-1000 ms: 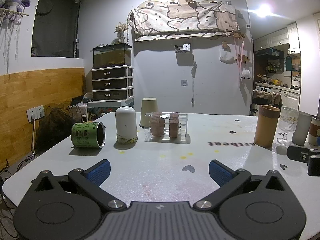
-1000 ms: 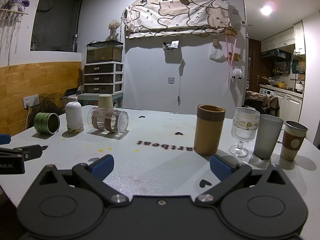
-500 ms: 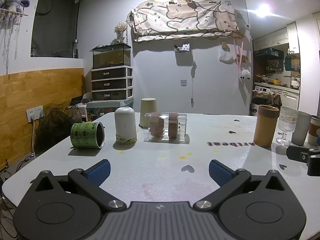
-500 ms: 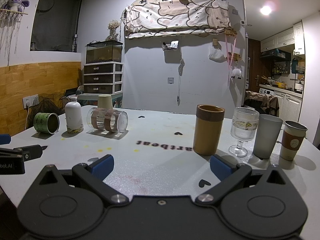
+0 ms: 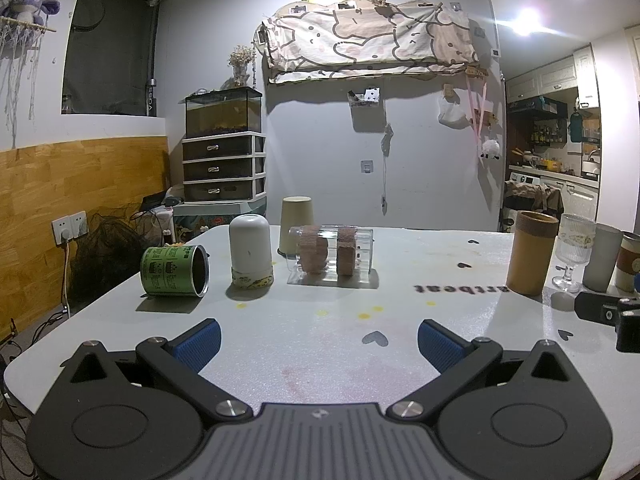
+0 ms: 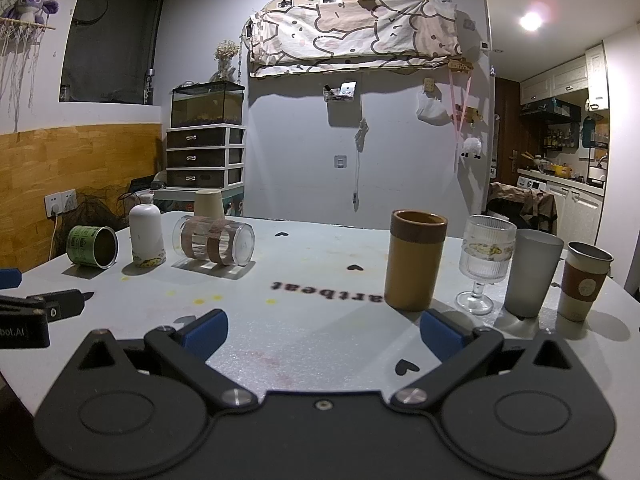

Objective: Flip cup upright

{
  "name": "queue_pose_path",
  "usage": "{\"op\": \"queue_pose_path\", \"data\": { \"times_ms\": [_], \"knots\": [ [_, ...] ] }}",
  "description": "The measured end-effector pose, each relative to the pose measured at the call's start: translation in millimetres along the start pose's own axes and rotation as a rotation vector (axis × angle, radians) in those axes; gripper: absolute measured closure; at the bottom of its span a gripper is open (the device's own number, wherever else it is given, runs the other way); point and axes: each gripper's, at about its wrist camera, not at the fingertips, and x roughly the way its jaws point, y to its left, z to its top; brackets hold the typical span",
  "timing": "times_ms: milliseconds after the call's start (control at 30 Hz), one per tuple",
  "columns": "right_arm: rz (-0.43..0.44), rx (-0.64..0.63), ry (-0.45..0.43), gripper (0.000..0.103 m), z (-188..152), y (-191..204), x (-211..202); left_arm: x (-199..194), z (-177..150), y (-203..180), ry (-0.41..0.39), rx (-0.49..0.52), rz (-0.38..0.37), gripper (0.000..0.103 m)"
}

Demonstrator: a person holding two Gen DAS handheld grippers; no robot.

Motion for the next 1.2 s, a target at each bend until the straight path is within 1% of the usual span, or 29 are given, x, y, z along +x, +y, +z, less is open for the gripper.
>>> {"op": "queue_pose_path", "data": {
  "times_ms": [67,133,367,467,500,600,667,833,1000,1067,1200],
  "knots": [
    [0.001,-0.001,0.0,0.0,0,0,0,1,-1,-2,-0.001,0.0,0.0,0.0],
    [0.0,-0.002,-0.002,0.0,-7,-6,0,1,-1,-3,-0.001,0.001,-0.001,0.0],
    [-0.001,0.003,-0.004,0.0,-6,-9,1,5,0,-5,-0.003,-0.006,-0.013,0.0],
    [0.002,0.004,-0.004,0.0,-3,-12,1,15,9,5,0.002,-0.045,-0.021,0.0],
    [0.003,0.003,-0.004,0.0,-3,-12,1,18,12,8,0.005,-0.058,-0.014,0.0],
    [0.003,0.003,-0.005,0.0,-2,-15,-8,36,25,19,-0.005,-0.092,0.042,0.0],
    [0.007,0.005,-0.003,0.0,-4,-15,-8,48,35,26,-0.031,-0.09,0.069,0.0],
    [0.018,0.013,0.009,0.0,-8,-12,-7,98,63,37,-0.082,-0.077,0.091,0.0],
    [0.022,0.015,0.015,0.0,-14,-10,-7,151,87,42,-0.112,-0.055,0.161,0.001],
    [0.029,0.024,0.018,0.0,-16,-11,-6,173,93,43,-0.108,-0.041,0.184,0.002],
    [0.036,0.037,0.033,0.0,-21,-12,-3,214,102,52,-0.053,-0.049,0.214,0.006]
  ]
}}
